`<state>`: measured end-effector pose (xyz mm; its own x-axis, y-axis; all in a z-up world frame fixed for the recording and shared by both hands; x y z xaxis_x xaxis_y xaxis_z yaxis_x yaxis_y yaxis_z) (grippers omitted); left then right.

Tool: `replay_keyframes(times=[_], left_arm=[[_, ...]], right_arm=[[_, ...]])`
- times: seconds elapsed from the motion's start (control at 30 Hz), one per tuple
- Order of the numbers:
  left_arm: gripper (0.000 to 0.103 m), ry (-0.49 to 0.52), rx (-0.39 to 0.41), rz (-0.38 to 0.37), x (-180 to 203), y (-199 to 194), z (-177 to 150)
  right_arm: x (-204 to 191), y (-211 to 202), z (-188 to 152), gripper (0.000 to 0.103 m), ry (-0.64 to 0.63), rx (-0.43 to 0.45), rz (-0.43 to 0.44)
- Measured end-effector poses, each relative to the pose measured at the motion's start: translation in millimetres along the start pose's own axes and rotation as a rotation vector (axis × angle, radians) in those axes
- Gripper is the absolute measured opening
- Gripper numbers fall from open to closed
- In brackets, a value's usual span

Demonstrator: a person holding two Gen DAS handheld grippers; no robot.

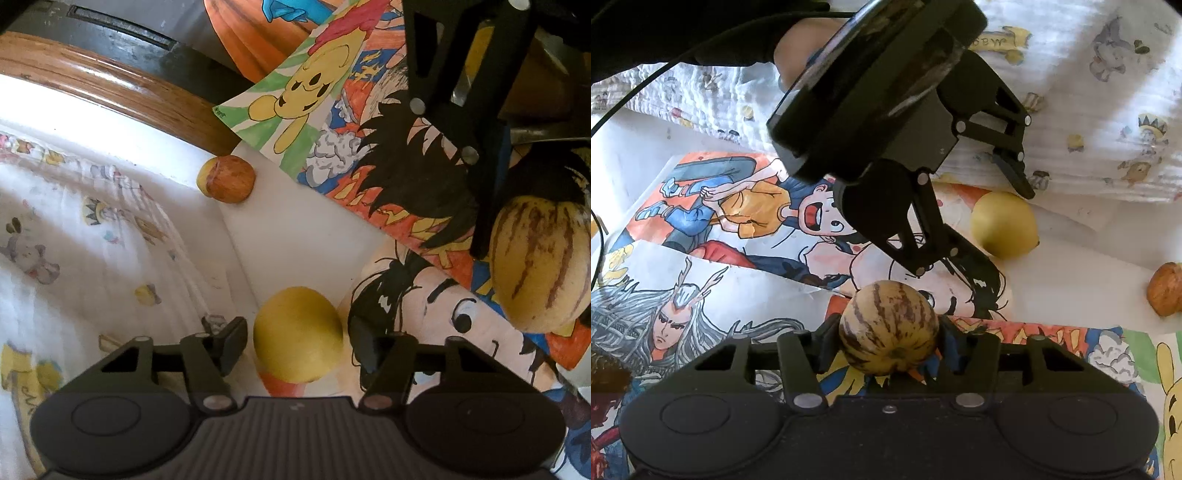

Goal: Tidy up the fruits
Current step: 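Close the left tool on the yellow lemon while the right tool holds the striped fruit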

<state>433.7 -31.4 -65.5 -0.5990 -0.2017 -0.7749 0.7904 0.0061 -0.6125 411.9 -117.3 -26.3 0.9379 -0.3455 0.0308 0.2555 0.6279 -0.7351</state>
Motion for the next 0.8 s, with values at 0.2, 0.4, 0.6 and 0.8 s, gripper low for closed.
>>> replay_keyframes(times=[0.2,0.4,0.6,0.8], left_arm=[[0.061,-0.024,-0.005,-0.008,-2,3,1],[0.058,-0.056,-0.010,0.014,-1,2,2],[0.058,-0.145,-0.051,-0.007,-6,-1,5],[0.057,-0.300,-0.106,-0.022,-11,-10,2]], right_arm=[[0,1,1,0.056,0.014,0.009,0.003],[0,-1,-2,0.055,0.025,0.018,0.000],[-2,-5,-4,0.055,0.042,0.004,-0.016],[-1,-15,-9,0.055,0.105,-0.006,-0.022]])
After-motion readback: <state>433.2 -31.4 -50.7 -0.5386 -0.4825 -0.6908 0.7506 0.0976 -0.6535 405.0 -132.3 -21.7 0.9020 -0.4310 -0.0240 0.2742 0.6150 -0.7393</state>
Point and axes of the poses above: each gripper's, at about its wrist camera, not at the fingertips, and y roughly the way its jaws point, x to its right, z to its top, the point moved 1 cm from there along y, roughly the way its jaws point, and after that the axes turned 7 degrees about y, right-handed, at the moved point
